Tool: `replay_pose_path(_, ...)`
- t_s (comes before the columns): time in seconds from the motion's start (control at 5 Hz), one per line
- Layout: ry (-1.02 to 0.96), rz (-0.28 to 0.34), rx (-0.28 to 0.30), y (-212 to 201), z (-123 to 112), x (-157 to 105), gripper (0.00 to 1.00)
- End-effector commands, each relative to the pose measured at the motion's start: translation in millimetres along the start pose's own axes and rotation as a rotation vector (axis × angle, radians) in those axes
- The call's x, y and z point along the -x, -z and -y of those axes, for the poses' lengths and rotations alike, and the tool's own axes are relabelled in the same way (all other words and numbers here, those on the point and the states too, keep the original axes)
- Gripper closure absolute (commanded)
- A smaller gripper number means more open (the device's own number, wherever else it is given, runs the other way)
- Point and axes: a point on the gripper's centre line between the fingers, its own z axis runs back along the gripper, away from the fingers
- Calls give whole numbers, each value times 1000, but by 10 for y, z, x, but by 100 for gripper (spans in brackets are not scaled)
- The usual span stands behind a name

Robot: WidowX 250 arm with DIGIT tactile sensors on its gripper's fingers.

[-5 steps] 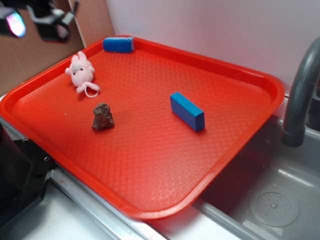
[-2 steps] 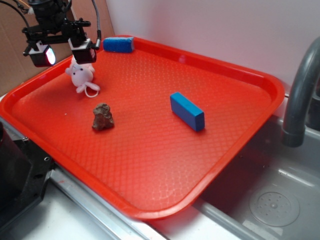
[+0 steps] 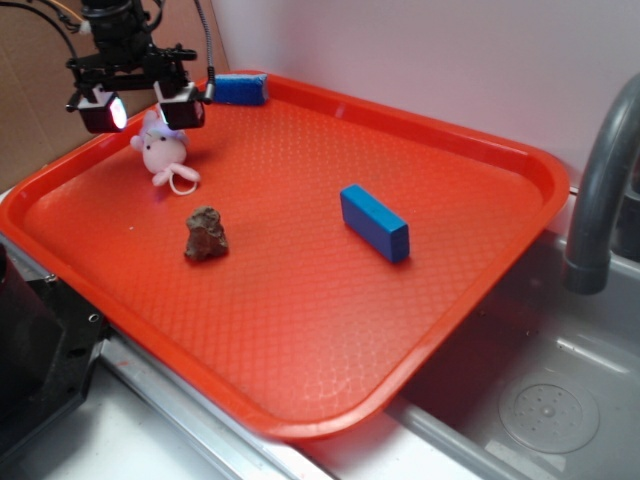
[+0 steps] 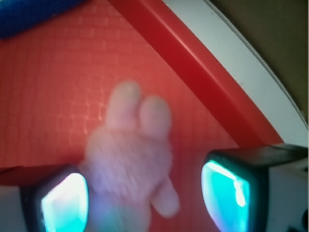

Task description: Grab the pink bunny.

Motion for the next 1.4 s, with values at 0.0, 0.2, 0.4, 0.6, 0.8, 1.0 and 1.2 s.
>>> replay_pose_path(0.0, -44, 3, -22, 63, -45, -221, 0)
replay_pose_path(0.2, -82, 19, -18, 99, -45, -211, 0)
replay_pose_path(0.4, -81, 19, -21, 203, 1, -117, 0)
replay_pose_path(0.6, -9, -4, -46, 297, 123, 73, 100)
replay_pose_path(0.8, 23, -24, -53, 311, 172, 158, 100)
replay_pose_path(1.0, 60, -57, -67, 264, 158, 127, 100)
replay_pose_path(1.2, 146, -49, -43, -70, 142, 187, 100)
